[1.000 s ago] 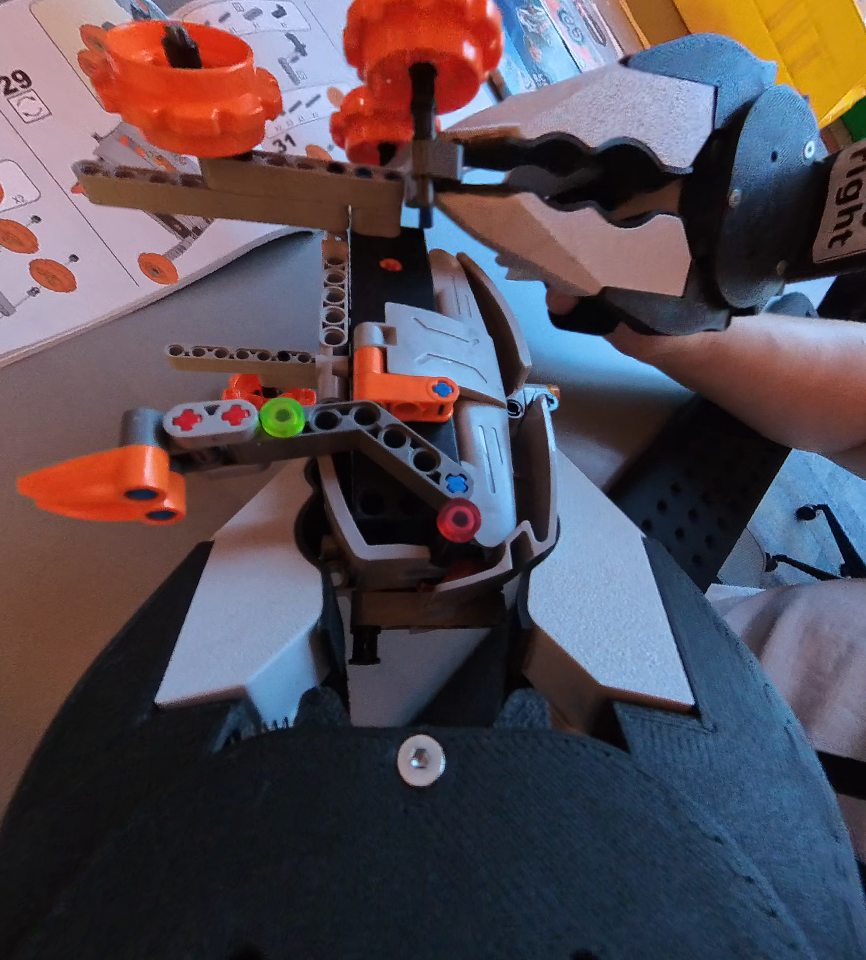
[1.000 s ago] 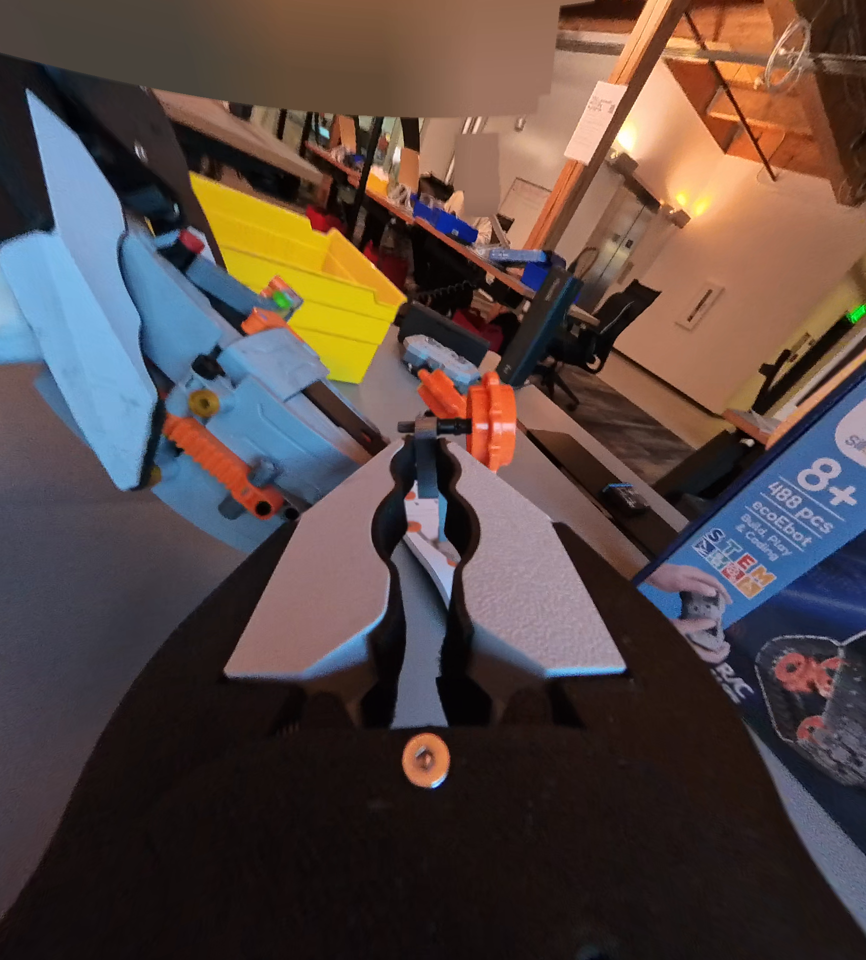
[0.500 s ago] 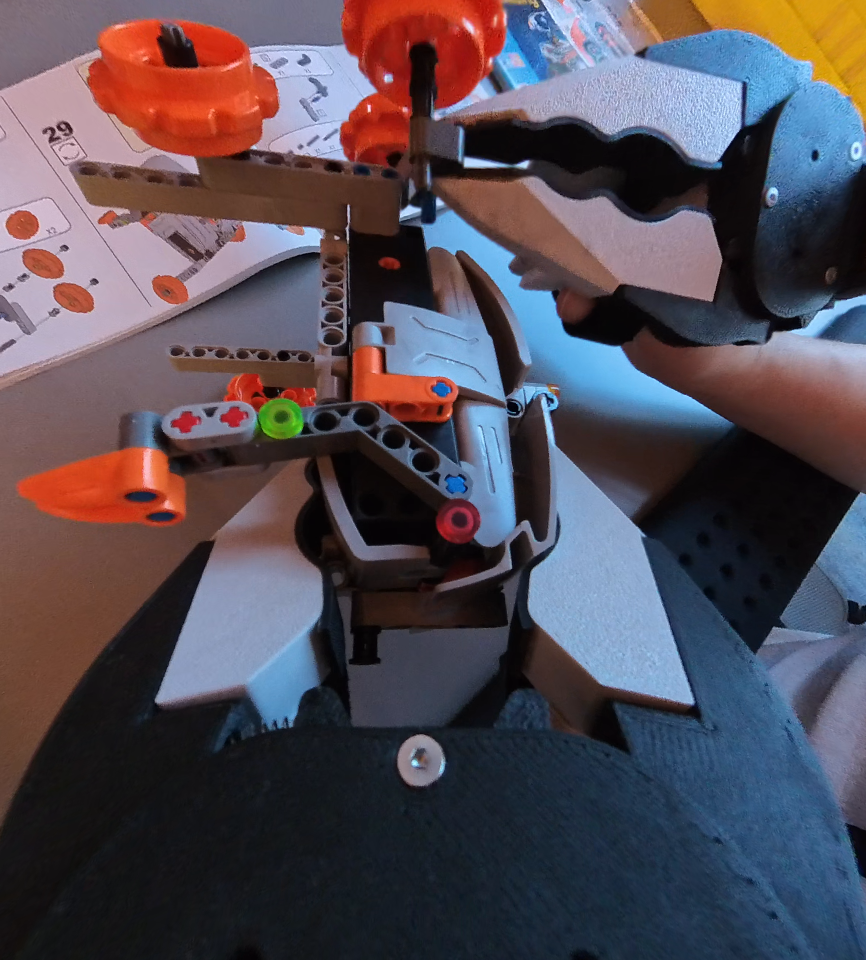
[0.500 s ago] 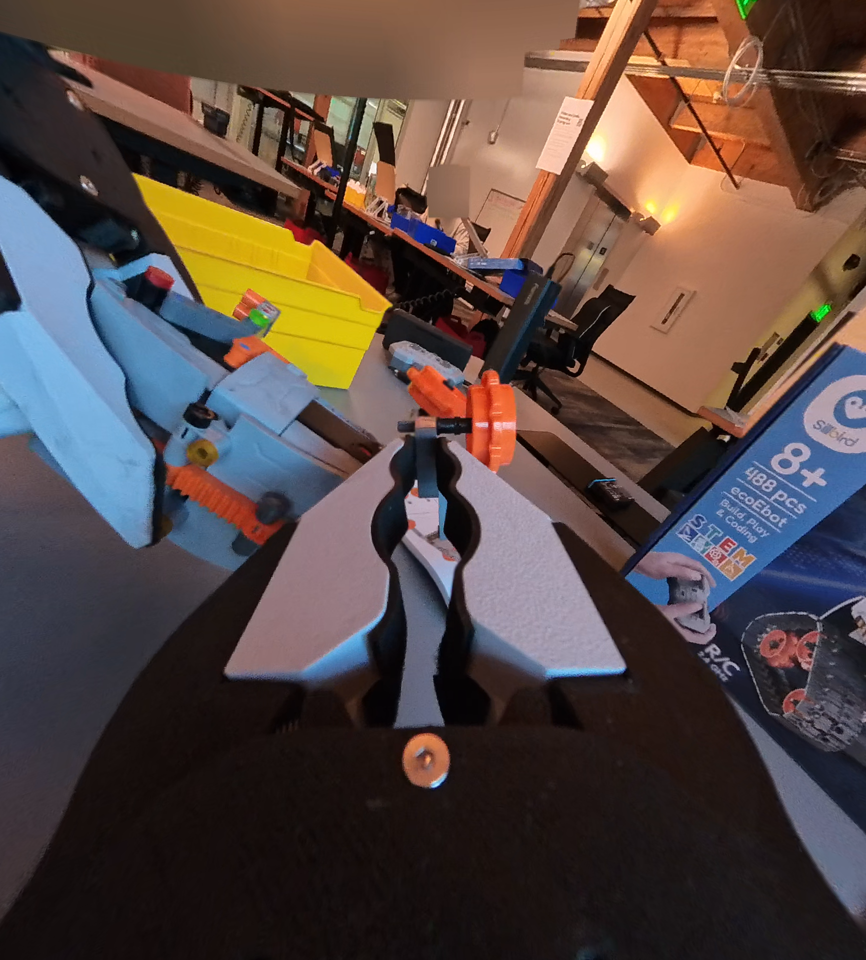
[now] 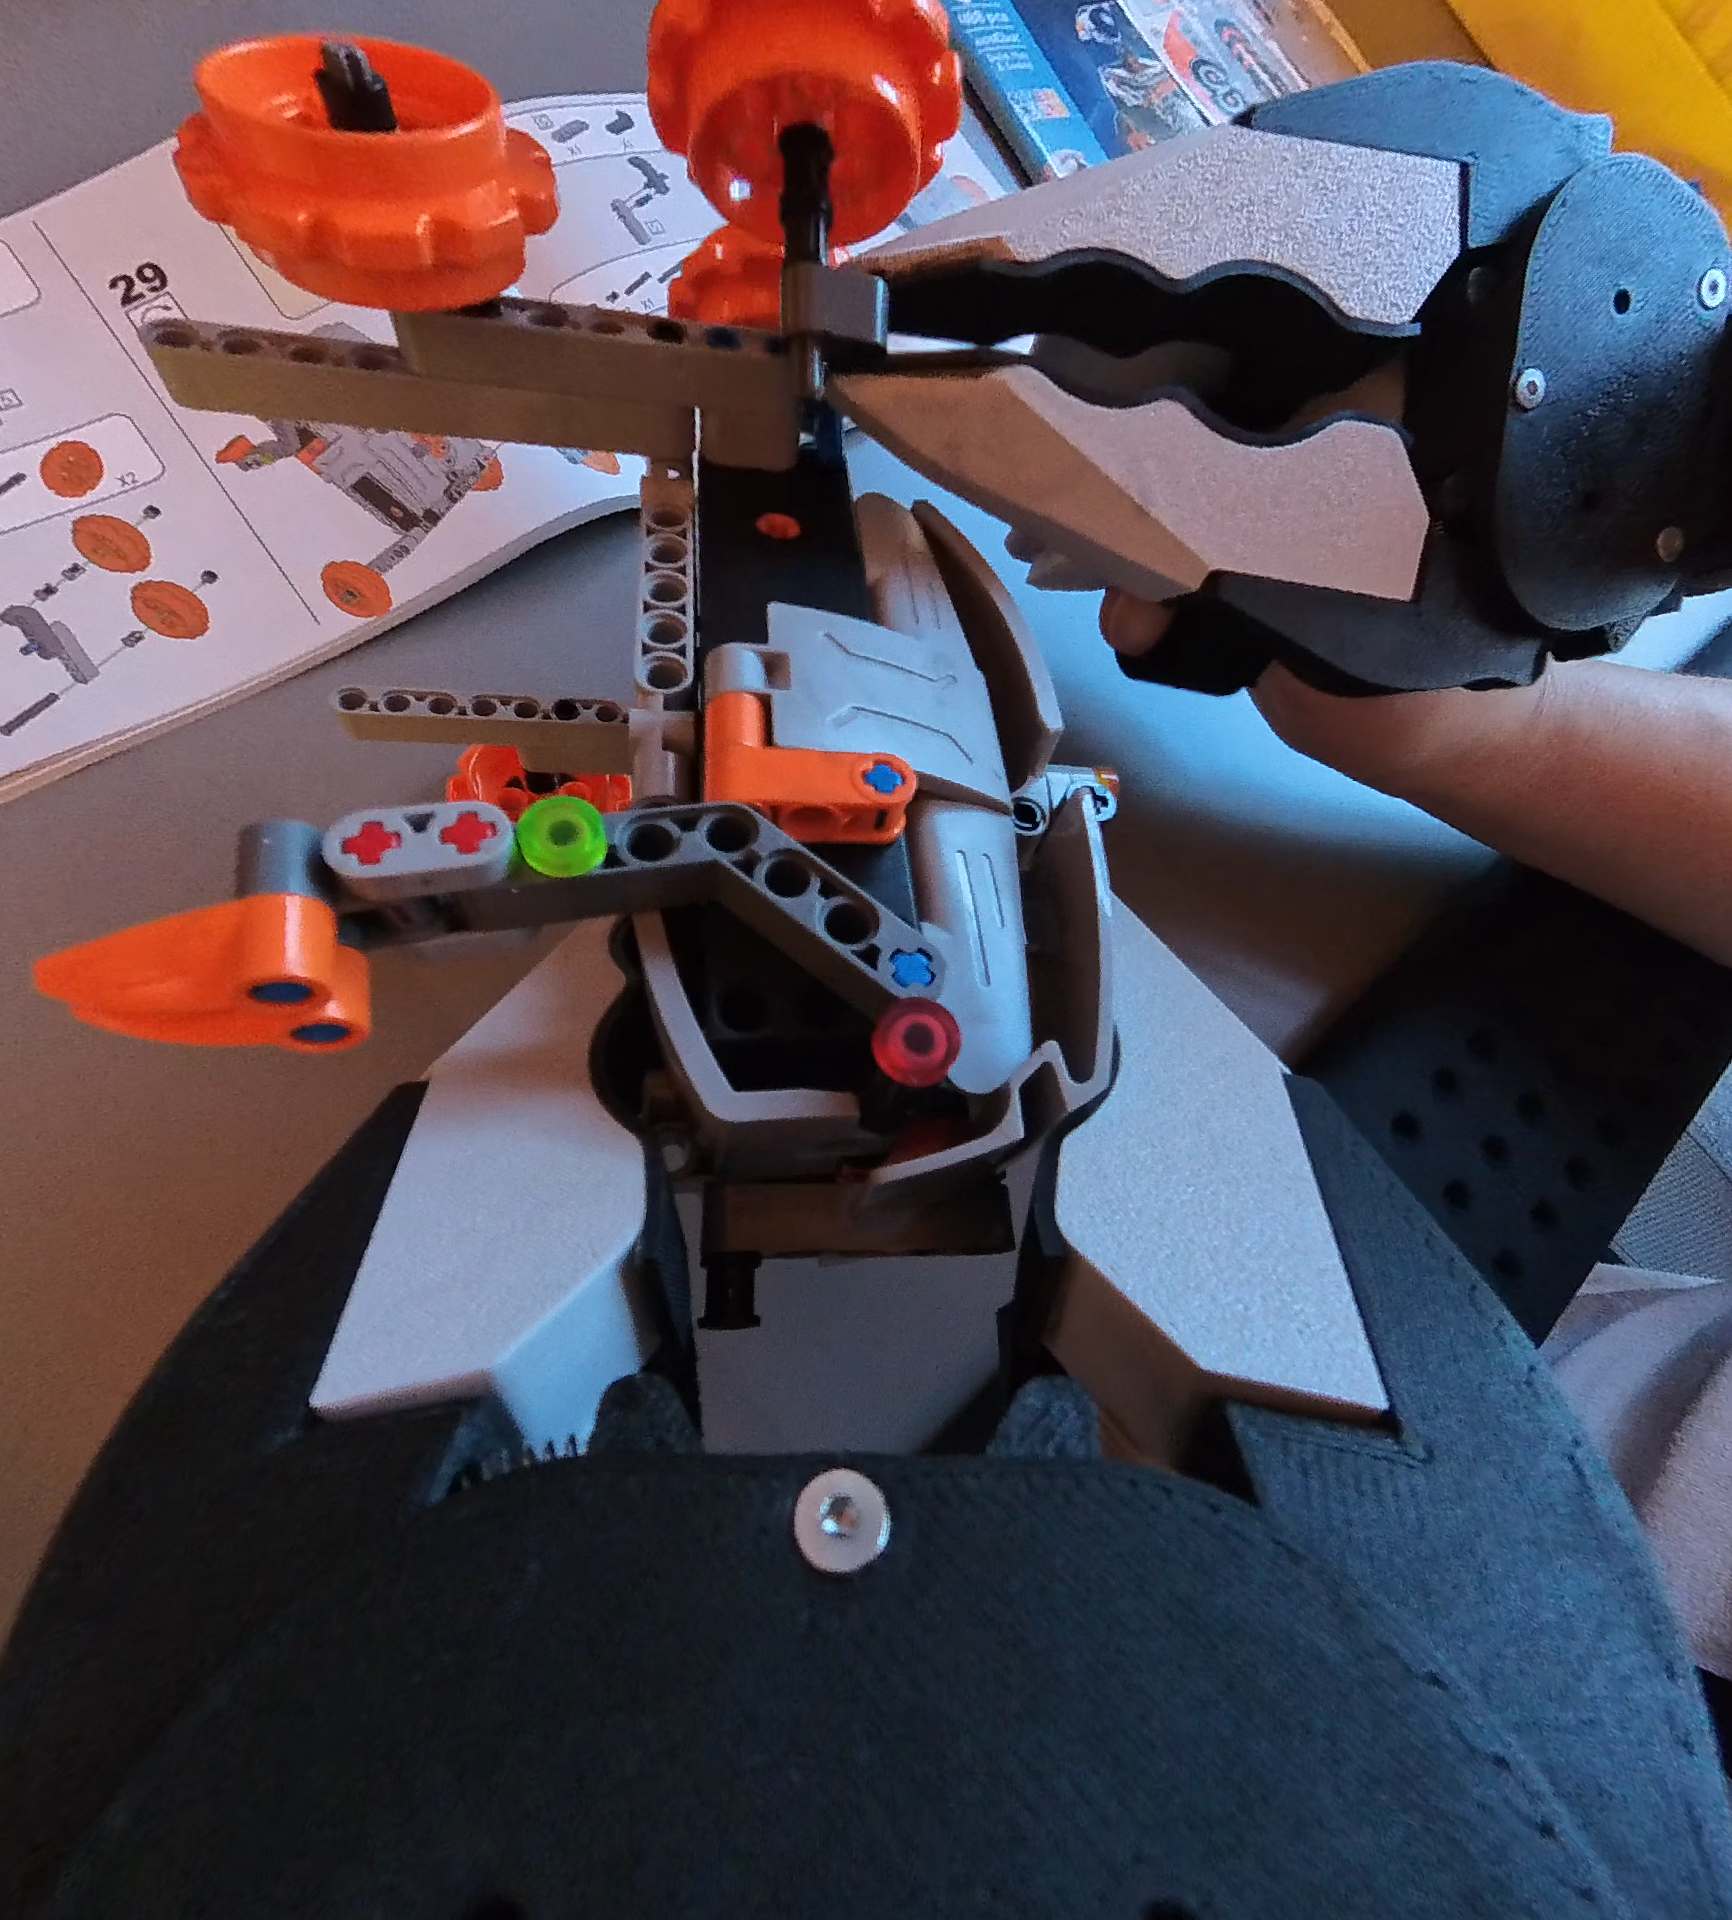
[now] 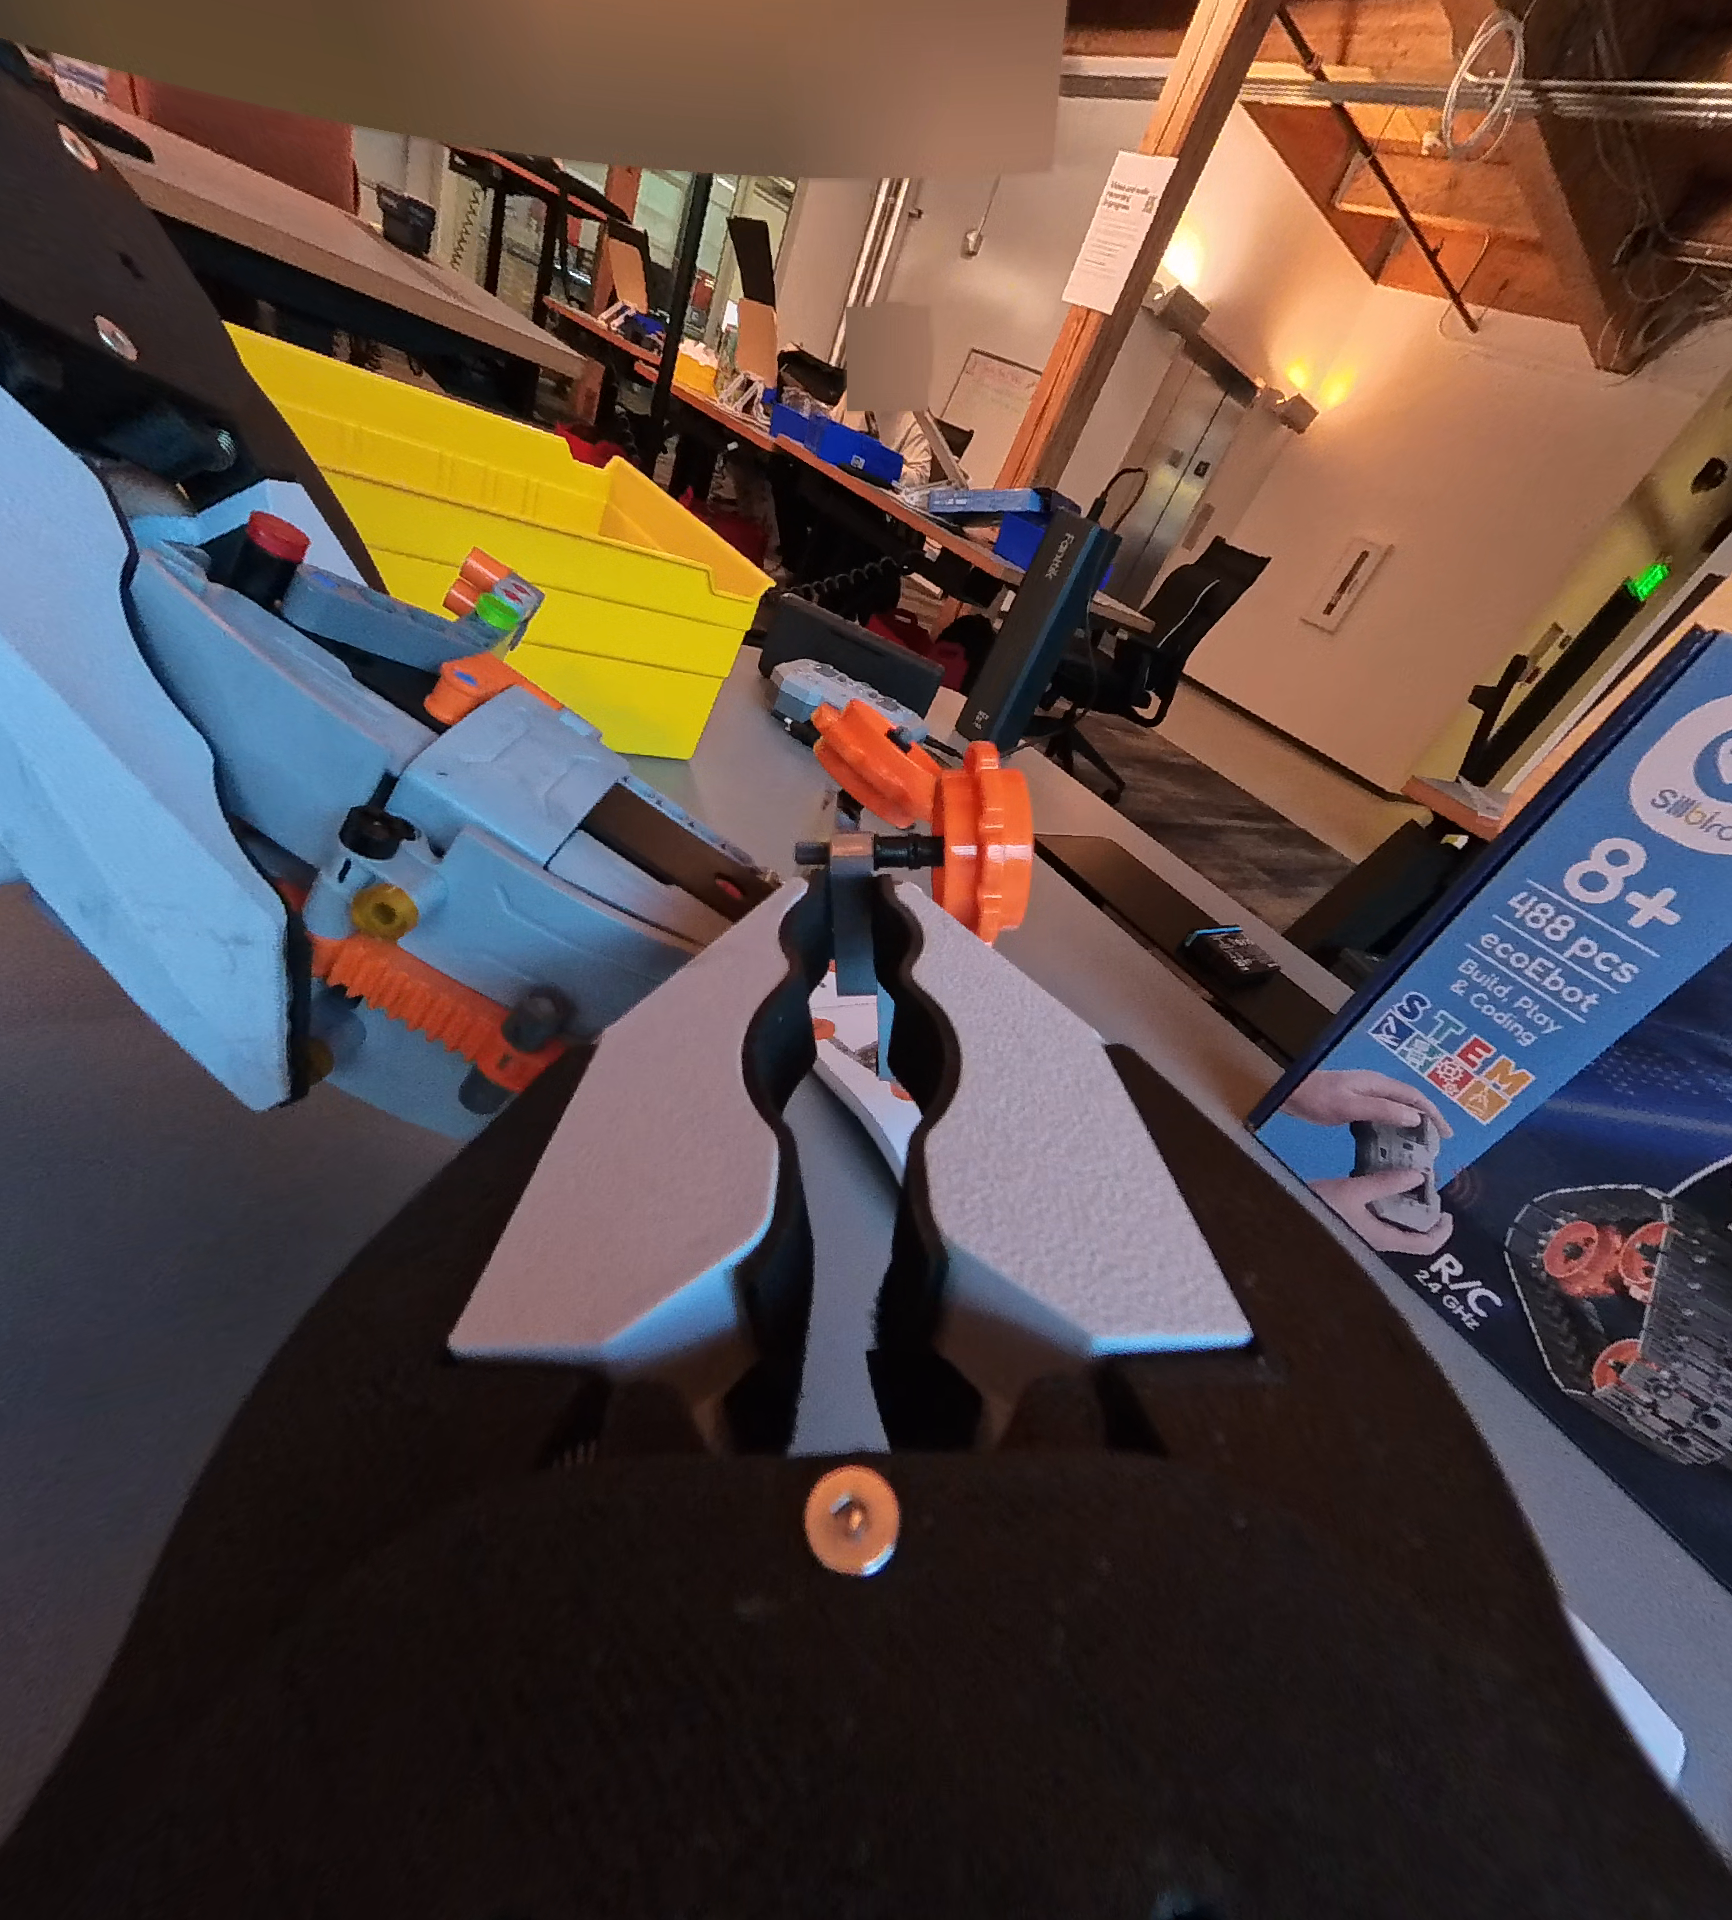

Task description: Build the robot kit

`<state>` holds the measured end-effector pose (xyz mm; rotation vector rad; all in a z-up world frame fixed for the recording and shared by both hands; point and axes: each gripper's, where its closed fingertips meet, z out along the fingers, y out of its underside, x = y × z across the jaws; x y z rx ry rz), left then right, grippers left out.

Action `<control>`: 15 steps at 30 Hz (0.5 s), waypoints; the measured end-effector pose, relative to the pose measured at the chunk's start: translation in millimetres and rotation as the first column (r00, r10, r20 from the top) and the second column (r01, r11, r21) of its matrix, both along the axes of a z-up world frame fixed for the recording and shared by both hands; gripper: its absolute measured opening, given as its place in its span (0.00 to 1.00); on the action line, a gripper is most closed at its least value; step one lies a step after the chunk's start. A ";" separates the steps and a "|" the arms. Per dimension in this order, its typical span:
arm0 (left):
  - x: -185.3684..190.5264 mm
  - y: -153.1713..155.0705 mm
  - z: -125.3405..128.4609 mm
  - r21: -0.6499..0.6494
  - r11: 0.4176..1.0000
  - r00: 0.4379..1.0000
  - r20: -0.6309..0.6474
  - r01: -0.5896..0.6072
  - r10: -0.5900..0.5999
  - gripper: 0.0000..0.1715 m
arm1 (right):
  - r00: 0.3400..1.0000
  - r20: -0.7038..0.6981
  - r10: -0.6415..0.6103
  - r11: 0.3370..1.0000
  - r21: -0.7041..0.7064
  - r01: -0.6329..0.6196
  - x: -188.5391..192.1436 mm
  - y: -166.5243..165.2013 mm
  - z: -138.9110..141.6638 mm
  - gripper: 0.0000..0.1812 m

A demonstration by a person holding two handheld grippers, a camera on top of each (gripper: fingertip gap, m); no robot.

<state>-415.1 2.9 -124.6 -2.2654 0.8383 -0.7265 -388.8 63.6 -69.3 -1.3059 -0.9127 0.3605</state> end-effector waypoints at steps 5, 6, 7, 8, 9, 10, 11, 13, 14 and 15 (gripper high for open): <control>0.1 0.0 0.0 0.000 1.000 1.000 -0.003 0.001 -0.001 0.45 | 1.000 -0.022 0.018 1.000 -0.005 -0.018 -0.2 -0.6 -0.1 0.04; 0.1 -0.2 0.0 -0.001 1.000 1.000 -0.001 0.002 -0.002 0.45 | 0.999 -0.045 0.030 0.999 -0.024 -0.031 -0.1 -0.8 -0.1 0.04; 0.2 -0.1 0.2 -0.002 1.000 1.000 0.003 0.002 -0.002 0.45 | 0.995 -0.089 0.038 0.997 -0.062 -0.044 1.0 0.1 0.6 0.04; -0.1 0.1 0.5 -0.003 1.000 1.000 0.007 0.001 -0.001 0.45 | 0.987 -0.154 0.053 0.993 -0.097 -0.068 2.7 0.3 4.6 0.04; -0.3 -0.1 0.4 -0.003 1.000 1.000 0.010 0.001 -0.001 0.45 | 0.968 -0.238 0.081 0.987 -0.115 -0.111 4.6 -1.5 13.4 0.04; -0.6 -0.2 0.3 -0.001 1.000 1.000 0.011 0.003 -0.003 0.45 | 0.943 -0.315 0.110 0.979 -0.128 -0.157 7.5 -3.2 22.9 0.04; -0.8 -0.4 0.2 0.001 1.000 1.000 0.013 0.004 -0.004 0.45 | 0.905 -0.394 0.158 0.966 -0.129 -0.225 10.2 -7.6 34.4 0.04; -1.2 -1.0 -0.4 0.006 1.000 1.000 0.013 0.007 -0.007 0.45 | 0.814 -0.535 0.224 0.937 -0.110 -0.331 21.5 -14.3 56.3 0.04; -1.4 -1.3 -0.9 0.010 1.000 1.000 0.012 0.009 -0.009 0.45 | 0.754 -0.593 0.281 0.913 -0.077 -0.401 26.8 -21.3 67.2 0.04; -1.6 -1.7 -1.3 0.014 1.000 1.000 0.011 0.011 -0.011 0.45 | 0.697 -0.642 0.319 0.890 -0.050 -0.453 32.9 -26.7 76.5 0.05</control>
